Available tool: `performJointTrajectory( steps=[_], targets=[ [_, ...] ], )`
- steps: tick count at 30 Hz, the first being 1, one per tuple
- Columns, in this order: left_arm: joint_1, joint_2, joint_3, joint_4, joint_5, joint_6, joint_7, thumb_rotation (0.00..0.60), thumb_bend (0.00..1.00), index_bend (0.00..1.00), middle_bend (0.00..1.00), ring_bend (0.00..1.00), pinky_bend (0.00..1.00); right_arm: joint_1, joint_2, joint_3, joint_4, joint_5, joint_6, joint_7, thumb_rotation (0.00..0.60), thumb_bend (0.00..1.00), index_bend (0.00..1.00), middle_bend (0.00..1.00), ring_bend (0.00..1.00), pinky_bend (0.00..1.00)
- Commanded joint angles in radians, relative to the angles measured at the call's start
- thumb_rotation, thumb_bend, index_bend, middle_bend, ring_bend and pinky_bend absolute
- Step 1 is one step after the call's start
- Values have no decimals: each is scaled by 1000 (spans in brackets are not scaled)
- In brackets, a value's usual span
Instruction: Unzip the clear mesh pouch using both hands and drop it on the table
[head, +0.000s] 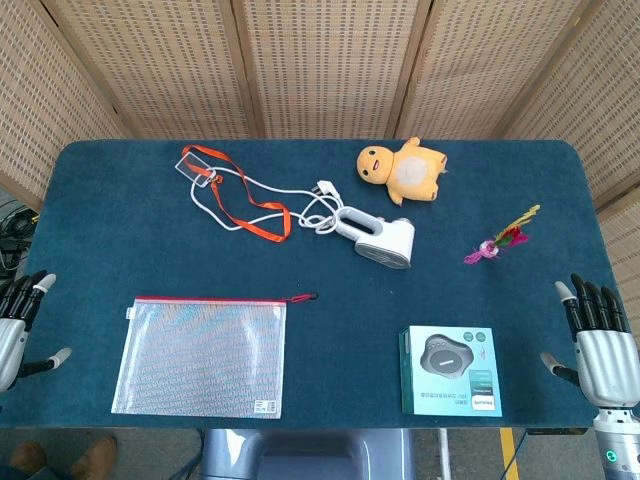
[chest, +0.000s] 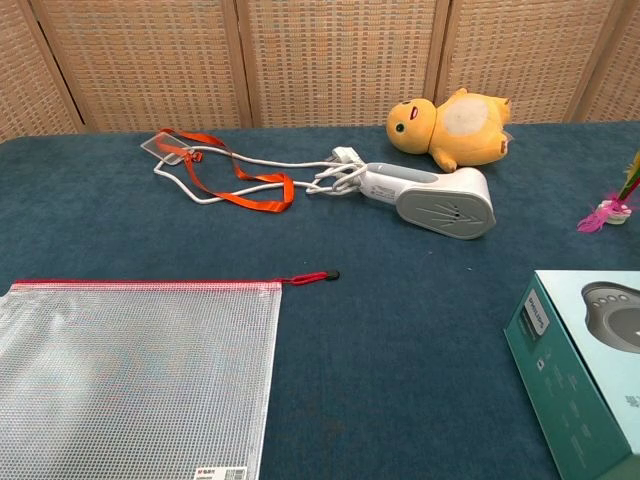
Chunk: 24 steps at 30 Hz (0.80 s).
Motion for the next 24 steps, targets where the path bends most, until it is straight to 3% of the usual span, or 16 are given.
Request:
performJointTrajectory(
  steps=[1, 10, 12, 14, 17, 20, 24],
  targets=[
    [0, -2, 1, 3, 3, 1, -2, 600, 0, 0, 0, 0, 0, 0, 0, 0, -1, 2, -2, -2, 600, 0, 0, 0, 0, 0],
    [-58, -21, -16, -11, 9, -69, 32, 600, 0, 0, 8, 1, 0, 0, 7, 4, -11, 24, -16, -11, 600, 0, 0, 0, 0, 0],
    [-99, -30, -40, -29, 10, -103, 60, 600, 0, 0, 149, 108, 57, 0, 9, 6, -16, 34, -23, -19, 600, 0, 0, 0, 0, 0],
    [-150, -41, -64, -56, 8, -154, 93, 600, 0, 0, 494, 436, 325, 1, 11, 9, -18, 46, -29, -26, 600, 0, 0, 0, 0, 0],
    [-260, -59, -110, -127, -26, -289, 198, 600, 0, 2, 860, 825, 731, 2, 12, 19, -18, 75, -40, -32, 600, 0, 0, 0, 0, 0],
    [-394, -86, -172, -197, -169, -474, 357, 600, 0, 82, 975, 935, 903, 8, 10, 30, -13, 98, -52, -35, 600, 0, 0, 0, 0, 0],
    [-541, -166, -230, -198, -345, -622, 475, 600, 0, 181, 1000, 957, 951, 8, 7, 35, -5, 113, -56, -42, 600, 0, 0, 0, 0, 0]
  ],
)
